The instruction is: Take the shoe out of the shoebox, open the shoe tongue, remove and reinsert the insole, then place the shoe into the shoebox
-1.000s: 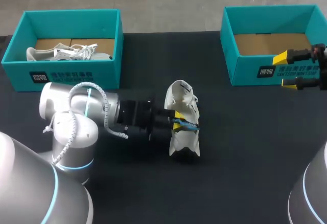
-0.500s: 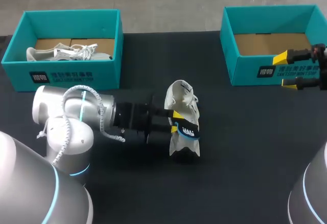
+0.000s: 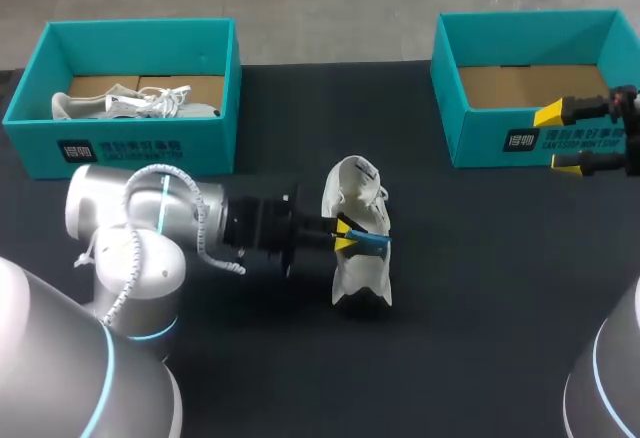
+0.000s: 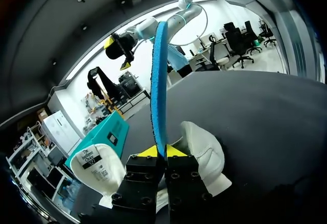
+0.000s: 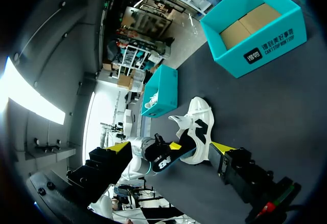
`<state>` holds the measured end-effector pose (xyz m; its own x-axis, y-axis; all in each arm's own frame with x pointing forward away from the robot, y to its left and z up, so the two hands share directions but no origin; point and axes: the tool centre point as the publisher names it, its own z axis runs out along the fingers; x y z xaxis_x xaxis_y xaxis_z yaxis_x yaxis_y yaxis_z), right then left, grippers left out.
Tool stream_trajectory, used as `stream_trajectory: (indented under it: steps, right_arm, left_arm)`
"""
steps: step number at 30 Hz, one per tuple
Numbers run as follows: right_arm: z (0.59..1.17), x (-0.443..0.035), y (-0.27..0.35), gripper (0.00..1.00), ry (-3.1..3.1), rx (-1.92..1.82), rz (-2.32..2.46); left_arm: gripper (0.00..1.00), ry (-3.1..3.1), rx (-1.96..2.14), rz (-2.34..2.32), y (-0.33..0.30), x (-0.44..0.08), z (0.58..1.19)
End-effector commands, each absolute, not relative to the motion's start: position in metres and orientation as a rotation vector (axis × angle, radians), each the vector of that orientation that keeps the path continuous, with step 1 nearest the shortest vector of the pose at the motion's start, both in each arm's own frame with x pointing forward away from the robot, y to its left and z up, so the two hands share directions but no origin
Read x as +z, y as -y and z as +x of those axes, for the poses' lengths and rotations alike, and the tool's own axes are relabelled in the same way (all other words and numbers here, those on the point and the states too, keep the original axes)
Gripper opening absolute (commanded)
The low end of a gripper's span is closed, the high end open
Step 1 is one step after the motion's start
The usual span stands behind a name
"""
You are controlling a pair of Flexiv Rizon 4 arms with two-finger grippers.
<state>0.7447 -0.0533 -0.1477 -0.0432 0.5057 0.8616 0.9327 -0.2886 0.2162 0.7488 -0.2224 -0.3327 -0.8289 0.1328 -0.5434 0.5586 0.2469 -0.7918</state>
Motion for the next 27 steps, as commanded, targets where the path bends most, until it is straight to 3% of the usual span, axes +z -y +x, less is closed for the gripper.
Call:
stream_trajectory:
  steps: [1, 19, 20, 21, 23, 27]
  right_arm:
    - [0.744, -0.147, 0.053, 1.00, 1.517, -1.282, -1.802]
    - [0.744, -0.147, 0.053, 1.00, 1.517, -1.282, -1.802]
    - [0.744, -0.147, 0.053, 1.00, 1.517, -1.282, -1.802]
    - [0.744, -0.147, 0.053, 1.00, 1.517, -1.282, -1.802]
    - [0.744, -0.147, 0.053, 1.00, 1.517, -1.282, -1.802]
    - [0.744, -0.147, 0.053, 1.00, 1.517, -1.282, -1.802]
  left_arm:
    - [0.00, -2.174, -1.610, 0.621, 0.230, -0.340, 0.758]
    - [0.00, -2.201, -1.543, 0.566, 0.218, -0.350, 0.765]
    - [0.08, -2.201, -1.543, 0.563, 0.217, -0.349, 0.764]
    - [0.35, -2.194, -1.550, 0.563, 0.217, -0.347, 0.762]
    - [0.26, -2.184, -1.554, 0.577, 0.219, -0.343, 0.758]
    - [0.27, -2.170, -1.567, 0.600, 0.222, -0.335, 0.750]
